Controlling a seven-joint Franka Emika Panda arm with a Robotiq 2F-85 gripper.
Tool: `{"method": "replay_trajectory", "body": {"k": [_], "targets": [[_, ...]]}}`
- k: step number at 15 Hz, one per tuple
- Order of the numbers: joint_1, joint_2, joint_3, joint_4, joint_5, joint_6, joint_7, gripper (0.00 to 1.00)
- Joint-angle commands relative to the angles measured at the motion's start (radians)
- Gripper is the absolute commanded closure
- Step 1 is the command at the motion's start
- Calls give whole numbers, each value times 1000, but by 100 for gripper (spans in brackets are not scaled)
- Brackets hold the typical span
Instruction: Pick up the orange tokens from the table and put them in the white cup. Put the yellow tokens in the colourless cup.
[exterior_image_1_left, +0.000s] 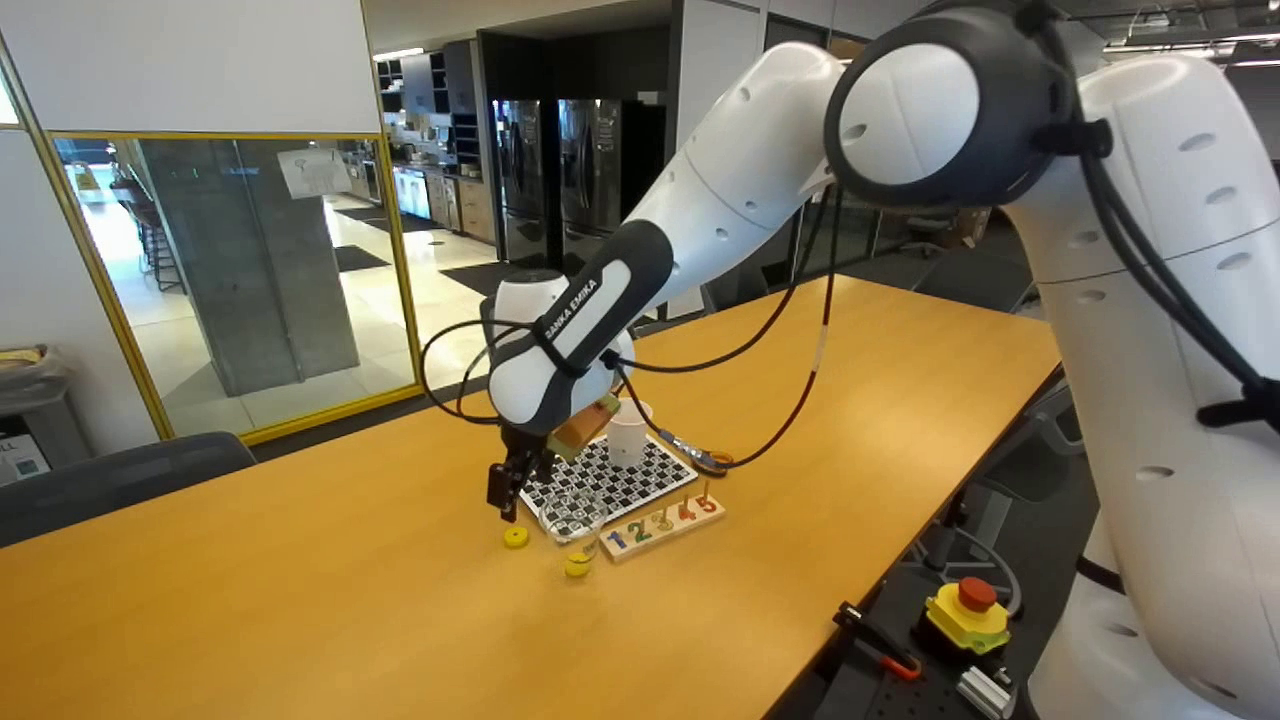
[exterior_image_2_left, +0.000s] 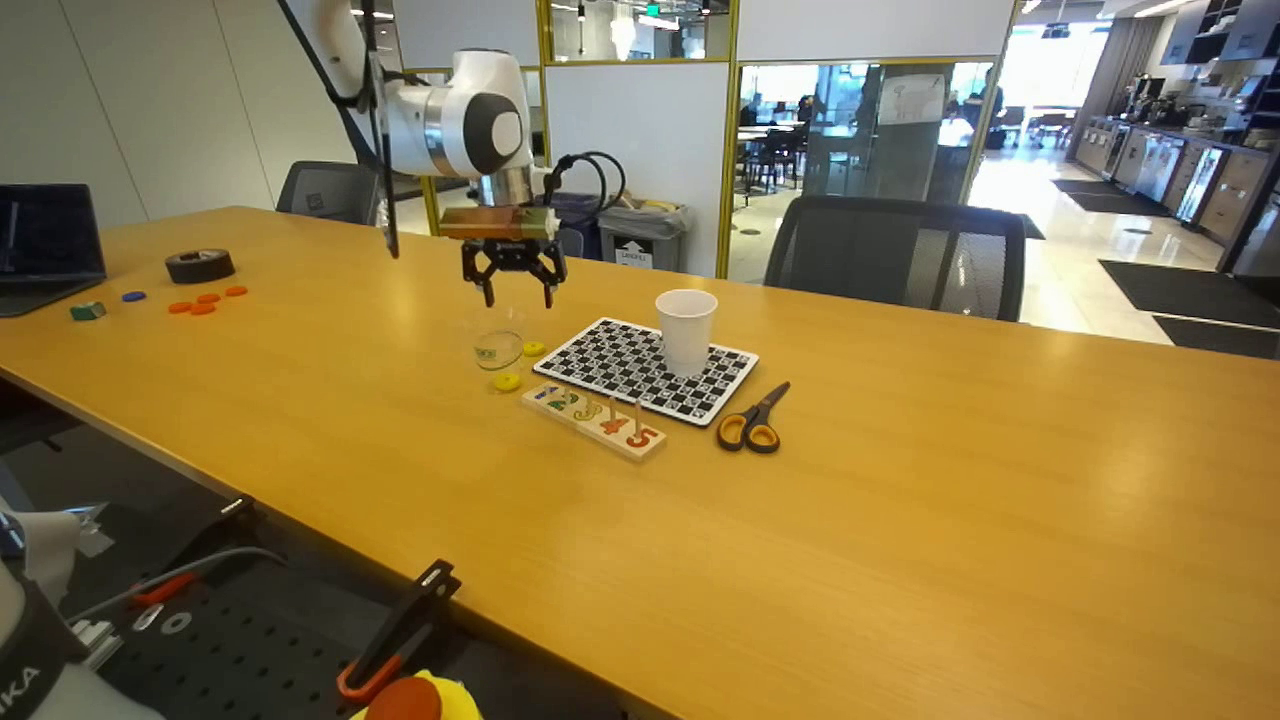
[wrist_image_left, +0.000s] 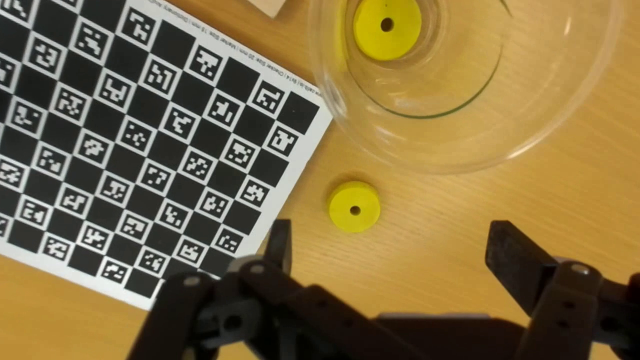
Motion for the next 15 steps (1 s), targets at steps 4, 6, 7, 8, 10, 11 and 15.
{"method": "replay_trajectory", "body": {"k": [4,6,7,8,10,11,15], "targets": [[24,181,2,184,-73,-62,-33,0],[24,210,6,213,-76,-72,-44,0],[23,221,8,225,-76,-79,-49,0],[22,231,9,237,-75,-86,-53,0],[20,246,11,254,-73,-94,-60,0],[20,251,11,262,-73,-99,-61,0],[20,271,12,287,-71,-117,-66,0]]}}
